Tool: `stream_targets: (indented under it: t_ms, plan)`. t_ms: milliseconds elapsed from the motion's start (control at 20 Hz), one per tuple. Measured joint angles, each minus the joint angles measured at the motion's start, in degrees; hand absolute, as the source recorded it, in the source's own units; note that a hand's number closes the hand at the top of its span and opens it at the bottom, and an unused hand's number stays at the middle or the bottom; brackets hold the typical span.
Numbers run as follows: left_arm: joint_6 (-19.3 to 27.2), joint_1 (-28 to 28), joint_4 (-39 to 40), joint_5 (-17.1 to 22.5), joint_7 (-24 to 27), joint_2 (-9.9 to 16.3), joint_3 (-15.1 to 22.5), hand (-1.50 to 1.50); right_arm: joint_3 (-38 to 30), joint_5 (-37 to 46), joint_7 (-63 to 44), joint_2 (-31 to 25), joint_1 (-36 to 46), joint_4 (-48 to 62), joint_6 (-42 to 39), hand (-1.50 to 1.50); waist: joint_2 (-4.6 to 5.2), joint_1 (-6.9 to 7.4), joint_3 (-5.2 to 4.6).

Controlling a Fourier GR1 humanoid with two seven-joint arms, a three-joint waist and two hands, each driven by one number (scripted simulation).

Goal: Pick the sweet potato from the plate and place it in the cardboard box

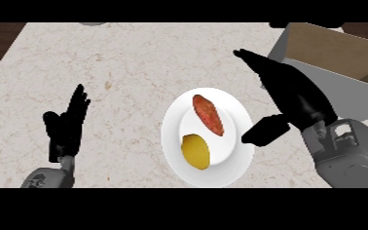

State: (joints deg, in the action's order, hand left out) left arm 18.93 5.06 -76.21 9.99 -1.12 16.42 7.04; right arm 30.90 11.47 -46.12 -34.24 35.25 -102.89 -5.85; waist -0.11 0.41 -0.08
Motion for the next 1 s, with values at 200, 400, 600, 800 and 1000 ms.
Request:
stream_targets:
  t_ms: [200,400,600,800,1000]
  plan:
    - [0.3,0.7,0.5,-0.9,-0.4,-0.8,-0.2,0.0,1.8,1.1,-6.0,4.3,2.3,1.6,-4.6,-1.5,0.05,-0.03,0.02]
    - [-0.4,0.1,1.4,-1.2,1.0,-1.5,-0.6,0.0,2.9,2.0,-9.7,7.9,3.8,4.3,-7.7,-1.5,0.08,-0.01,0.02]
    - [-1.2,0.9,1.9,-1.2,0.7,-1.4,-1.7,0.0,3.5,3.3,-11.1,11.5,3.7,6.2,-9.0,-1.5,0.08,-0.13,0.04]
    - [-1.6,-0.4,0.0,-1.8,0.0,-1.4,-2.0,0.0,2.6,4.8,-11.5,16.0,4.7,9.3,-9.9,-1.5,0.07,-0.04,0.05]
    - [-3.1,-0.6,0.2,-1.7,0.2,-1.0,-3.0,0.0,3.2,7.3,-12.3,18.1,3.5,9.7,-10.4,-1.5,0.04,-0.19,0.04]
